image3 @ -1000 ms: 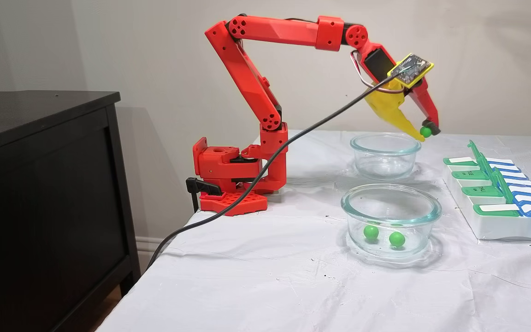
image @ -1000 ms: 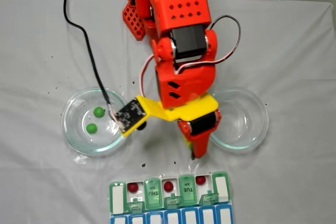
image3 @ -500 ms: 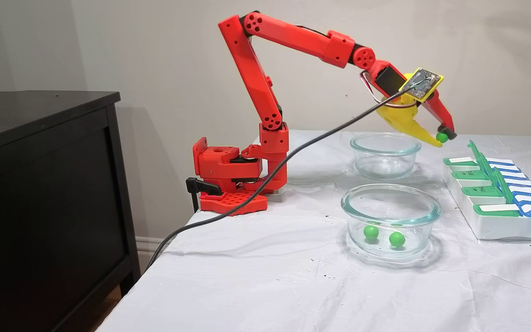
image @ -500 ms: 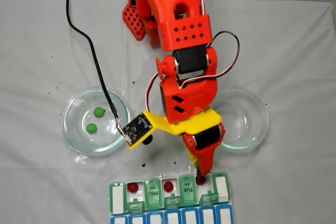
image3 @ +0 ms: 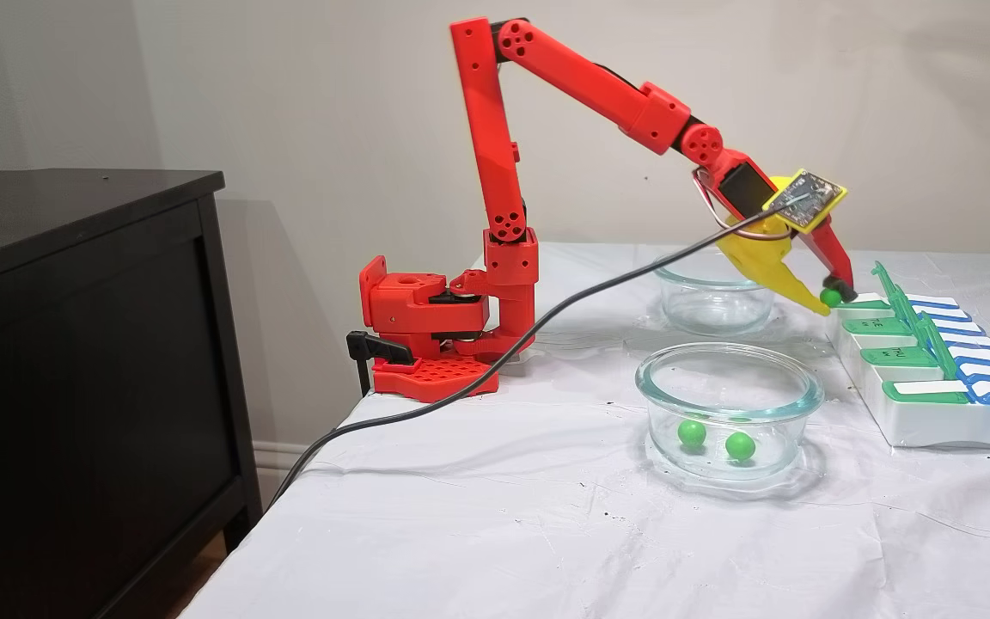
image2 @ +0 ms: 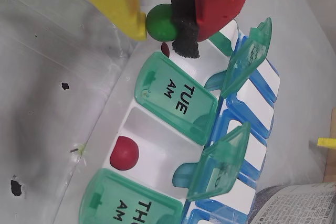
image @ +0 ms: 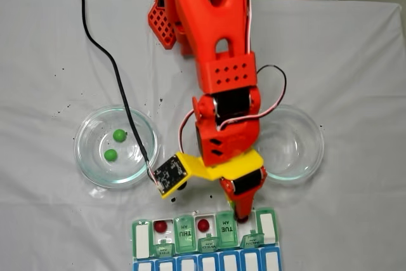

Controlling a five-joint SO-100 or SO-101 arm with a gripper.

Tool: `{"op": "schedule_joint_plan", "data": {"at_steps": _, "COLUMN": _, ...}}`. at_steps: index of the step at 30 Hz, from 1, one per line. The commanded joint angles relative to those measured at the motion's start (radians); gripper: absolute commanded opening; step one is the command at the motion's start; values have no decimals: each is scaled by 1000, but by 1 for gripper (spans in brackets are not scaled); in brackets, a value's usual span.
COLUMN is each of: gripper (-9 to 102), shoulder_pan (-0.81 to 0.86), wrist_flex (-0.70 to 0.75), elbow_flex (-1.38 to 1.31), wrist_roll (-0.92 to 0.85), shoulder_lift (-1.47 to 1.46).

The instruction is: Sort medicines into box.

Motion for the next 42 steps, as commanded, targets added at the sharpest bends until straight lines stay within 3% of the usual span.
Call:
{"op": "schedule_joint_plan", "data": {"at_steps": 1, "gripper": 0, "shoulder_pan": 0, "wrist_flex": -18, "elbow_flex": -143, "wrist_roll": 17, "shoulder_lift": 14}}
{"op": "schedule_joint_plan", "data": {"at_steps": 9, "gripper": 0, "shoulder_pan": -25, "wrist_flex": 21, "elbow_flex": -149, "wrist_roll": 32, "shoulder_lift": 87}}
{"op": "schedule_joint_plan", "data": {"at_steps": 17, "gripper": 0, "shoulder_pan": -34, "wrist_flex": -121, "elbow_flex": -149, "wrist_roll": 18, "shoulder_lift": -5}}
{"op": "schedule_joint_plan", "data": {"at_steps": 28, "gripper": 0, "shoulder_pan": -44, "wrist_flex": -173, "elbow_flex": -135, "wrist_roll": 8, "shoulder_lift": -34}}
{"op": "schedule_joint_plan", "data": {"at_steps": 31, "gripper": 7, "shoulder_pan": -46, "wrist_flex": -236, "elbow_flex": -97, "wrist_roll": -34, "shoulder_lift": -48}}
{"op": "schedule_joint_plan", "data": {"at_steps": 42, "gripper": 25, "shoulder_pan": -49, "wrist_flex": -176, "elbow_flex": -107, "wrist_roll": -29, "shoulder_lift": -83}}
